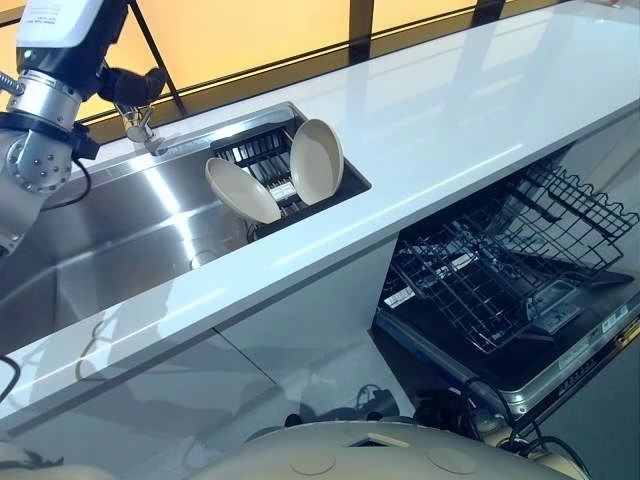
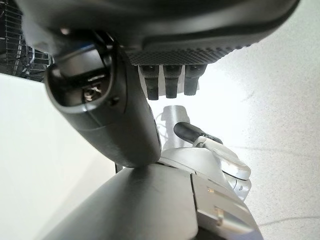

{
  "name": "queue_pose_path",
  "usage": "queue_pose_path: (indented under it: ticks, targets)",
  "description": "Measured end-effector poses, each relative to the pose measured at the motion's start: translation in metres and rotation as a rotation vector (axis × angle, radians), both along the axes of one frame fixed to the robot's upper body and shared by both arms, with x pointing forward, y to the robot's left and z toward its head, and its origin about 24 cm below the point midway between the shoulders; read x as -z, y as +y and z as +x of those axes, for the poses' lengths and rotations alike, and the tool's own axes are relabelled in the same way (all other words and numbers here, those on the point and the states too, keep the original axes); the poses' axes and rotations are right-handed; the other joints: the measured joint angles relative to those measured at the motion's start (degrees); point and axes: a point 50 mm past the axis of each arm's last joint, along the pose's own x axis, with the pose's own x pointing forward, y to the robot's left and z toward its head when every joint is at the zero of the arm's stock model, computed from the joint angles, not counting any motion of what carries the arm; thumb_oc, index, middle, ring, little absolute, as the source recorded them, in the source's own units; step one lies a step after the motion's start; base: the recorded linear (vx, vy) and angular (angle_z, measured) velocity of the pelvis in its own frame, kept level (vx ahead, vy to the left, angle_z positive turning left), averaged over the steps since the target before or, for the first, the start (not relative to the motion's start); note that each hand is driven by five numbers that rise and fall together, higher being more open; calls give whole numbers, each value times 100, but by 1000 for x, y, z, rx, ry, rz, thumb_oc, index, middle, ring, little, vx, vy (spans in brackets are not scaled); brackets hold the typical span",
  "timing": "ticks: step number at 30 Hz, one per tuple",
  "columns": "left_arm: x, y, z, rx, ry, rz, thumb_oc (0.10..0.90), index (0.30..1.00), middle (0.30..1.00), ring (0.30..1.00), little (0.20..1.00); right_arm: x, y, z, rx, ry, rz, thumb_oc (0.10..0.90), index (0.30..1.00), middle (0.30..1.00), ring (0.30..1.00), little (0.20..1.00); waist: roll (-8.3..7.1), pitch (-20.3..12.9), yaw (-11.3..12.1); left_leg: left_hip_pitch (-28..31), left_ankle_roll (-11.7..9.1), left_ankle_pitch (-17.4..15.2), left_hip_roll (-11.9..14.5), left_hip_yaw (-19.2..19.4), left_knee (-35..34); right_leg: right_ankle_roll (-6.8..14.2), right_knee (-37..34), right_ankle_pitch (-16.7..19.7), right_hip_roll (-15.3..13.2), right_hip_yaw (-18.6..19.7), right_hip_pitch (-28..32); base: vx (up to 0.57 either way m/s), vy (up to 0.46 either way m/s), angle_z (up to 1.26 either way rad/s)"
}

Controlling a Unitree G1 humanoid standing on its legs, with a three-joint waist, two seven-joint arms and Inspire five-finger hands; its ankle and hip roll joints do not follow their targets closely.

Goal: Pick up plates and place into dishwasher.

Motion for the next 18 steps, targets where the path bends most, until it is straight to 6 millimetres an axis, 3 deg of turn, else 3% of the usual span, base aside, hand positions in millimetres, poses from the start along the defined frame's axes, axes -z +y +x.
queue_pose_path:
  ticks: [8,18]
  targets:
    - [35,0,4,-16,212,178,800,900,900,900,900,-1,-2,0,-12,10,5,800,900,900,900,900,7,7,35,-45,0,0,-3,2,0,1,39,0,-3,4,-58,-6,57,0]
    - [43,1,5,-36,251,276,800,900,900,900,900,-1,-4,1,-9,5,5,800,900,900,900,900,-25,166,29,-132,8,7,-3,15,1,3,112,-2,-3,18,-174,-6,18,0]
